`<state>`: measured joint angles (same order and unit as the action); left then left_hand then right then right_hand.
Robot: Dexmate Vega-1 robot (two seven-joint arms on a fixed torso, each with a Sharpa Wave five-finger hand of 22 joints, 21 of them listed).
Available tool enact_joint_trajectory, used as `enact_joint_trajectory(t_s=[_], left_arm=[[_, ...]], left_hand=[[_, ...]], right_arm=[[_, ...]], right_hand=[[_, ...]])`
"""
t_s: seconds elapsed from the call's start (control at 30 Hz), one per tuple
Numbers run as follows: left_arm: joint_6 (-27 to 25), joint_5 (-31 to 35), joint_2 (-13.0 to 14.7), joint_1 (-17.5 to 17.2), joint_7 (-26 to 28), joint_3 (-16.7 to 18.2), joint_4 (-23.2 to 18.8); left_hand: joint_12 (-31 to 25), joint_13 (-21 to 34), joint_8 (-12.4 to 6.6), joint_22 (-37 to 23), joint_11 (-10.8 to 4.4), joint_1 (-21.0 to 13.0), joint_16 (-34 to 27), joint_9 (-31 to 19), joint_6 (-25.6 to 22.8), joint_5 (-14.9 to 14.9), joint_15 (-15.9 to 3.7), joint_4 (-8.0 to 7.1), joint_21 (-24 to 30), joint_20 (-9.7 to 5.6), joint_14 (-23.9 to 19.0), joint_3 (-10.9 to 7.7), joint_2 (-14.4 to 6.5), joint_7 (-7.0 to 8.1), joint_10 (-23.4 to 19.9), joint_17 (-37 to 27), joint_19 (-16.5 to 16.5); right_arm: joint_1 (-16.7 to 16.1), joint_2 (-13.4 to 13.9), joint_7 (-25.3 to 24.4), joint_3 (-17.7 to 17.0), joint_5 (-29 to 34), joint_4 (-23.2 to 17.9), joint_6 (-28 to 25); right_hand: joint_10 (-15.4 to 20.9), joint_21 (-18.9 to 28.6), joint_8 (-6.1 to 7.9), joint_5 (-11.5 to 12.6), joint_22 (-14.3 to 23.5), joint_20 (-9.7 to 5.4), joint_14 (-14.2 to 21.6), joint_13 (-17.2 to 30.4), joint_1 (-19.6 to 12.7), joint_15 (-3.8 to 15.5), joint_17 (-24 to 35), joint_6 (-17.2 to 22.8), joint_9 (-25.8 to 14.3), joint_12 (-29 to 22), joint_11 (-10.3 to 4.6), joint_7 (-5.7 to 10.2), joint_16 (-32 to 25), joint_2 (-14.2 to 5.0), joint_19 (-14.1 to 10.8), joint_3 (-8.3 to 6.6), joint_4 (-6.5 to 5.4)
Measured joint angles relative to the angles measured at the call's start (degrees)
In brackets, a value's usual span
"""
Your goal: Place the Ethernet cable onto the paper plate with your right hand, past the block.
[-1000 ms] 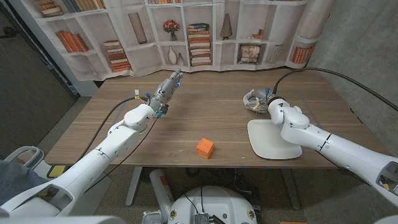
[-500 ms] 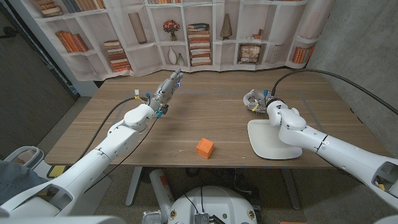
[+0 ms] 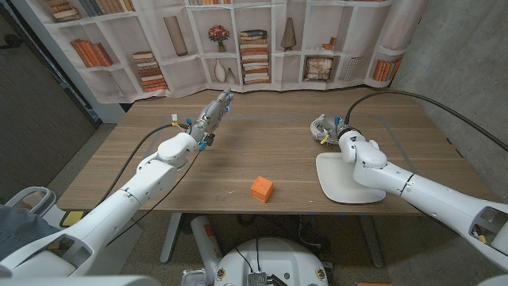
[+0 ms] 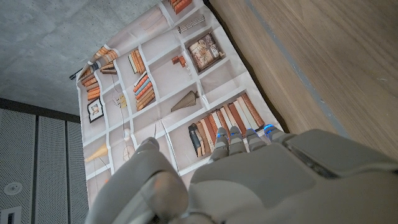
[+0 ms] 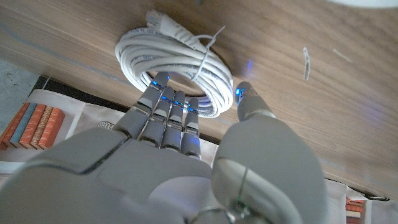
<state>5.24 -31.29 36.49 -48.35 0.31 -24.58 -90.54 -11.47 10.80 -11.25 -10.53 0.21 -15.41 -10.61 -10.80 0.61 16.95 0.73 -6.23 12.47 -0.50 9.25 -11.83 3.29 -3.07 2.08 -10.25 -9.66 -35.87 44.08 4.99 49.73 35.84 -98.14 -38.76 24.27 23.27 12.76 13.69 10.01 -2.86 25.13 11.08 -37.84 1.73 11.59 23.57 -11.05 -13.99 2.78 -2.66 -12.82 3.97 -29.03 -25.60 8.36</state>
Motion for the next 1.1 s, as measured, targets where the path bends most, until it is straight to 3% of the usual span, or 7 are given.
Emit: enact_joint_trajectory(t_s=[0.3,0.47,0.73,0.93,1.1], left_arm=[[-0.18,-0.01,-0.06,0.10,-0.06,-0.12,0.00],[-0.22,-0.06,-0.13,0.13,-0.10,-0.19,0.09],[-0.32,-0.10,-0.27,0.14,-0.10,-0.31,0.19],[-0.41,-0.10,-0.41,0.13,0.00,-0.45,0.20],[-0.43,-0.10,-0.51,0.14,0.05,-0.56,0.27]], left_hand=[[0.00,0.00,0.00,0.00,0.00,0.00,0.00,0.00,0.00,0.00,0.00,0.00,0.00,0.00,0.00,0.00,0.00,0.00,0.00,0.00,0.00],[0.00,0.00,0.00,0.00,0.00,0.00,0.00,0.00,-0.11,0.00,0.00,0.00,0.00,0.30,0.00,0.00,0.00,-0.11,0.00,0.00,-0.30],[0.00,0.00,0.00,0.00,0.00,0.00,0.00,0.00,-0.11,0.00,0.00,0.00,0.00,0.30,0.00,0.00,0.00,-0.11,0.00,0.00,-0.30],[0.00,0.00,0.00,0.00,0.00,-0.10,0.00,0.00,-0.11,0.00,0.00,0.00,0.00,0.30,0.00,0.00,-0.10,-0.11,0.00,0.00,-0.30],[0.00,0.00,0.00,0.00,0.00,-0.23,0.00,0.01,-0.11,0.00,0.00,0.24,0.00,0.30,0.00,0.24,-0.23,-0.11,0.00,0.00,-0.30]], right_arm=[[-0.07,-0.48,-1.05,0.35,0.39,1.05,0.00],[-0.21,-0.81,-1.83,0.49,0.58,1.59,0.00],[-0.63,-1.31,-3.81,0.60,0.96,2.44,0.06],[-1.03,-1.60,-5.59,0.59,1.24,2.92,0.10],[-1.29,-1.73,-6.41,0.57,1.44,3.18,0.27]], right_hand=[[2.58,0.00,0.83,0.00,0.28,-0.02,3.32,0.27,-0.22,1.09,0.82,3.60,0.00,-0.87,-0.50,1.36,-1.39,-1.17,-2.06,-0.01,-0.48],[5.76,0.00,1.99,-0.46,0.53,-0.15,6.23,0.78,-0.42,1.11,1.97,8.07,0.00,-2.44,-1.06,2.77,-2.75,-2.13,-4.11,-0.01,-0.94],[12.86,1.26,3.67,-1.43,1.00,-0.61,12.11,1.58,-2.45,1.68,4.26,15.64,-0.25,-5.57,-3.40,5.88,-6.10,-4.16,-8.47,0.24,-0.70],[17.45,3.00,4.76,-2.06,1.57,-0.96,16.54,2.18,-4.22,2.32,6.08,20.39,-0.25,-7.61,-5.33,7.13,-8.88,-5.88,-11.81,0.64,-0.14],[19.39,3.89,5.06,-2.29,2.07,-1.24,18.72,2.62,-7.04,3.01,7.50,21.68,-0.60,-8.64,-7.07,7.62,-10.66,-6.69,-12.90,0.22,0.76]])
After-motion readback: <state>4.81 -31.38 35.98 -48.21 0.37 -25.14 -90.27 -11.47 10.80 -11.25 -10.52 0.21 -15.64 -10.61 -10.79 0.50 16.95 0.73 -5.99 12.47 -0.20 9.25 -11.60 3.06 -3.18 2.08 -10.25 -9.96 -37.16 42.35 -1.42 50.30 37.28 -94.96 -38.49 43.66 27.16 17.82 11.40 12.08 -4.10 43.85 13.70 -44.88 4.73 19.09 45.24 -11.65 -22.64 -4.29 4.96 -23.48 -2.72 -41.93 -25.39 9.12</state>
